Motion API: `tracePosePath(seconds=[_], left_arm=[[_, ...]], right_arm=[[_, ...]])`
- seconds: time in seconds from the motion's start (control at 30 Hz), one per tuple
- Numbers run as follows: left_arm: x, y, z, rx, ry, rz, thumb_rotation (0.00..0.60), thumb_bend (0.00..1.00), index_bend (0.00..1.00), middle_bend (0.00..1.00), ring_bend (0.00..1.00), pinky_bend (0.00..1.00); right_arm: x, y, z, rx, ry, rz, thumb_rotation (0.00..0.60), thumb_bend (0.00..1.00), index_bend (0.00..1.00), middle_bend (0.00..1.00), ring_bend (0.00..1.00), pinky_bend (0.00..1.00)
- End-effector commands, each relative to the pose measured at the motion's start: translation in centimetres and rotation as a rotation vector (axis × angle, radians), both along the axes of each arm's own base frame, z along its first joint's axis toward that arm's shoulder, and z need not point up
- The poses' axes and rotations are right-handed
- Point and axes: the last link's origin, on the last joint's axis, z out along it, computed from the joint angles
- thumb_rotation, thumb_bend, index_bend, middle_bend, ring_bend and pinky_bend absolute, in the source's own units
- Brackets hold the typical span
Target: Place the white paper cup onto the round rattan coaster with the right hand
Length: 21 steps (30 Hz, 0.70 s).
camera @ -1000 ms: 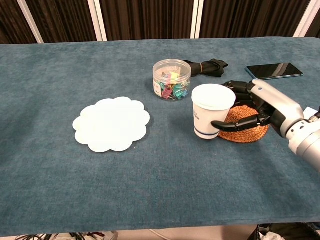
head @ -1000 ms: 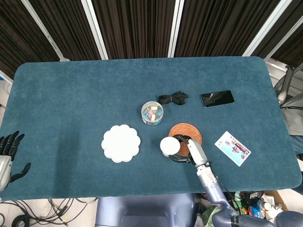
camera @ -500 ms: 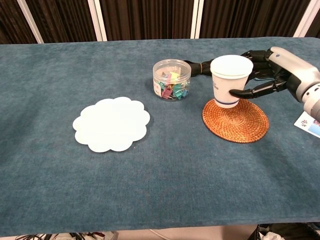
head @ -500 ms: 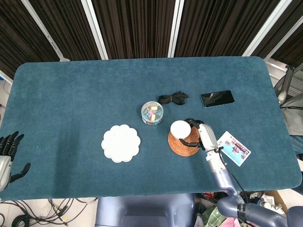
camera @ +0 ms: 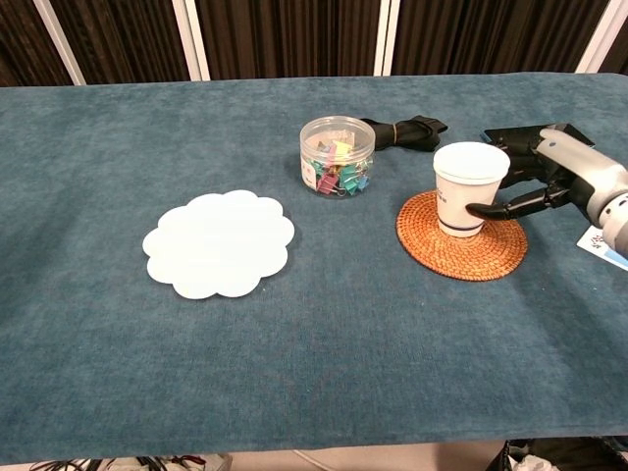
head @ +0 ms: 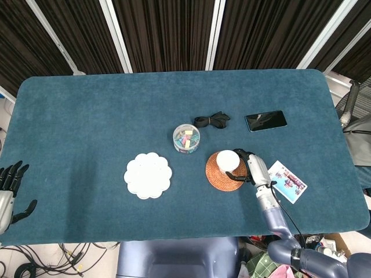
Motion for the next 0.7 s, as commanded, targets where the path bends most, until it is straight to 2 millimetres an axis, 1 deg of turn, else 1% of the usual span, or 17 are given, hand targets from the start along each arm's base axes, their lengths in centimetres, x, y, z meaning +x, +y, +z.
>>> tracePosePath(seconds=[0.03,0.1,0.2,0.23,0.33,0.53,0.57,0.6,0.67,0.7], left_arm=[[0.0,0.0,0.0,-0.001,-0.002,0.001,0.600,0.30,0.01,0.00,0.00,0.00],[0.0,0.0,0.0,0.000,-0.003,-0.001,0.600,0.30,0.01,0.00,0.00,0.00],[0.0,0.0,0.0,0.002,-0.003,-0.002,0.600,0.30,0.01,0.00,0.00,0.00],[0.0,0.0,0.1,0.003,-0.003,-0.002,0.600,0.30,0.01,0.00,0.00,0.00],[0.0,0.0,0.1,0.005,-0.006,-0.004,0.600,0.30,0.01,0.00,0.00,0.00],[0.0,0.0,0.1,0.003,-0.005,-0.005,0.600,0.30,0.01,0.00,0.00,0.00],[0.1,0.0,0.0,0.002,-0.004,-0.006,0.600,0.30,0.01,0.00,0.00,0.00],[0.1,0.0,0.0,0.003,-0.003,-0.007,0.600,0.30,0.01,0.00,0.00,0.00],[0.1,0.0,0.0,0.005,-0.001,-0.007,0.600,0.30,0.01,0.00,0.00,0.00],[0.1,0.0,0.1,0.009,-0.002,-0.006,0.600,0.30,0.01,0.00,0.00,0.00]], right_arm=[[-0.5,0.2,-0.2,0.028,0.000,-0.011,0.600,0.07,0.00,0.02,0.06,0.11],[-0.8,0.3,-0.1,0.039,0.003,-0.018,0.600,0.04,0.00,0.00,0.01,0.11],[-1.3,0.4,0.6,0.061,0.013,-0.026,0.600,0.03,0.00,0.00,0.00,0.10],[-1.4,0.5,1.0,0.061,0.017,-0.026,0.600,0.03,0.00,0.00,0.00,0.10],[-2.0,0.7,3.3,0.027,0.043,-0.022,0.600,0.03,0.00,0.00,0.00,0.09],[-4.1,1.7,9.8,-0.091,0.231,0.019,0.600,0.03,0.00,0.00,0.00,0.09],[-4.7,2.2,11.5,-0.107,0.293,0.025,0.600,0.03,0.00,0.00,0.01,0.09],[-5.0,2.5,12.6,-0.115,0.338,0.027,0.600,0.03,0.00,0.01,0.04,0.09],[-5.6,3.3,14.8,-0.132,0.458,0.032,0.600,0.03,0.00,0.01,0.07,0.09],[-5.9,3.6,15.5,-0.127,0.503,0.029,0.600,0.03,0.00,0.02,0.07,0.09]])
